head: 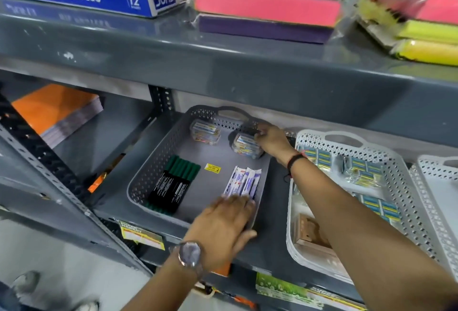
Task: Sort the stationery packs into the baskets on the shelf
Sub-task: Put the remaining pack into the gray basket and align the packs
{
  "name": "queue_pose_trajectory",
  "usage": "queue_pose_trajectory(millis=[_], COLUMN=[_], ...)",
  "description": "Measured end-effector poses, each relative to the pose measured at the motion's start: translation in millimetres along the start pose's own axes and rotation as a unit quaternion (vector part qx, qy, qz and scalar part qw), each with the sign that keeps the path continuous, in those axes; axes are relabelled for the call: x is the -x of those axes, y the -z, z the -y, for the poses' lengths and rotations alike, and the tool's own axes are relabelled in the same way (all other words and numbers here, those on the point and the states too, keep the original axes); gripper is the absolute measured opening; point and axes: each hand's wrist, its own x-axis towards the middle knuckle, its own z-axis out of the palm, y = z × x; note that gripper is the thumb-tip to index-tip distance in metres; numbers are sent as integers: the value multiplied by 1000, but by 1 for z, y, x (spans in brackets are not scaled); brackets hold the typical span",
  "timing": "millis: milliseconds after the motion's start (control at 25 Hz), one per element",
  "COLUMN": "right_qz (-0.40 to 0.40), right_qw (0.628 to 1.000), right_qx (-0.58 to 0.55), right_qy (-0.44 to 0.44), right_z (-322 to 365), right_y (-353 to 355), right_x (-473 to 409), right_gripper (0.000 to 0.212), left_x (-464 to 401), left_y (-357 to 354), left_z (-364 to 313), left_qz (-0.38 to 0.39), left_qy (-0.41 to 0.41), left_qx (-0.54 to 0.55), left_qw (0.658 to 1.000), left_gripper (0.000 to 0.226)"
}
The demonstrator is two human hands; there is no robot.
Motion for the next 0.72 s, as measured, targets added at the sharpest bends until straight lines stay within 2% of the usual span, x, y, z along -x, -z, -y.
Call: queue_pose_trajectory(millis=[80, 160, 240, 320, 480, 560, 640, 720], right_qz=[44, 63, 50, 21, -8, -22, -35, -42], right_qw=[969, 935, 925, 917, 900, 899, 901, 898], right_qx=[-215, -306, -327, -343, -359, -350, -340, -340], right_qy=[-111, -169, -189, -204, -248, -262, -268, -277], right_z=[6, 9, 12, 13, 18, 18, 16, 15], right_y=[-4, -8, -11, -18, -32, -34, -36, -37], right_x=[1, -1, -2, -5, -13, -15, -18, -20], right_gripper=[20, 22, 29, 31, 33, 33, 27, 19], left_x=[-30, -64, -100, -127, -157, -163, -169, -175], left_y=[26, 30, 18, 6, -14, -23, -37, -46], left_z=[24, 54, 79, 90, 97, 98, 103, 105], left_qz=[17, 33, 91, 96, 81, 68, 63, 50], left_qy=[61, 112, 205, 273, 384, 425, 448, 457], left_qx=[74, 135, 206, 353, 493, 547, 577, 594], left_qw=[995, 984, 953, 890, 776, 718, 680, 661], left_gripper=[62, 54, 39, 23, 34, 28, 50, 61])
